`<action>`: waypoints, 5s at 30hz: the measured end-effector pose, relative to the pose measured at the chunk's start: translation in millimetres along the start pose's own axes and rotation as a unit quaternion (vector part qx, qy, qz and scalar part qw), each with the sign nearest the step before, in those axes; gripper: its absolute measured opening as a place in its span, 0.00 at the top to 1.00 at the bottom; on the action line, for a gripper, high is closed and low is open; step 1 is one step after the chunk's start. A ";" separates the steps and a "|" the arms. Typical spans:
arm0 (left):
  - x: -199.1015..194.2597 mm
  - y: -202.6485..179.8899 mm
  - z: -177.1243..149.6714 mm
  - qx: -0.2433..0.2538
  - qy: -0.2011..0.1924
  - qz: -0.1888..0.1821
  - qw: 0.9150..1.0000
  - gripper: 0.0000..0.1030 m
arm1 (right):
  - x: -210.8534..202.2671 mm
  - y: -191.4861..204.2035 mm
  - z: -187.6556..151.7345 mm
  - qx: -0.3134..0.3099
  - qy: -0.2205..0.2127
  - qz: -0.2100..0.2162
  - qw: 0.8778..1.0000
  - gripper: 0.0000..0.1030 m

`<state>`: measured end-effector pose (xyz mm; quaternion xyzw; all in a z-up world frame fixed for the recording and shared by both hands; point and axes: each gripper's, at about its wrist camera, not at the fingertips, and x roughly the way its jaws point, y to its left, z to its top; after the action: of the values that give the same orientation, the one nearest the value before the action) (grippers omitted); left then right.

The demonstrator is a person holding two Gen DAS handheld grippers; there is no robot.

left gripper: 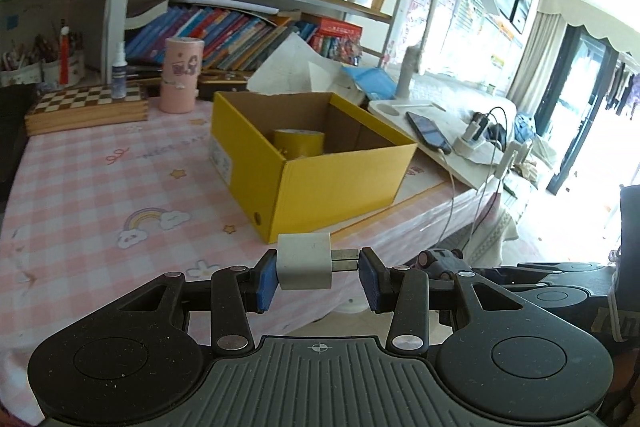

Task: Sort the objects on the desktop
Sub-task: 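Lift and carry the white cube and toy car in both tools over the yellow box, then lower into the yellow box and open the left tool while the right tool releases the toy car, then raise both open tools out of the yellow box and withdraw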

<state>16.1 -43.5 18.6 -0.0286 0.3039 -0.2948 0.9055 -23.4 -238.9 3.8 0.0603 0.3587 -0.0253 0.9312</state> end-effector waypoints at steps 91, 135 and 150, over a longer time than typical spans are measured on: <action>249.7 -18.5 113.2 -0.031 0.064 0.168 0.983 0.59 | 235.9 -69.3 192.0 -0.315 0.077 0.164 0.931 0.60; 67.9 -30.7 52.1 -0.080 -0.071 0.336 0.936 0.02 | 93.5 -77.2 146.0 -0.122 -0.105 0.107 0.981 0.16; 14.0 -37.3 6.0 -0.081 -0.057 0.318 0.943 0.00 | 38.4 -53.0 74.5 -0.113 -0.095 0.080 0.986 0.15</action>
<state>9.2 -82.7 24.6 -0.0207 0.2678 0.0358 0.9626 49.8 -301.3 27.8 -0.0196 0.2632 0.0846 0.9608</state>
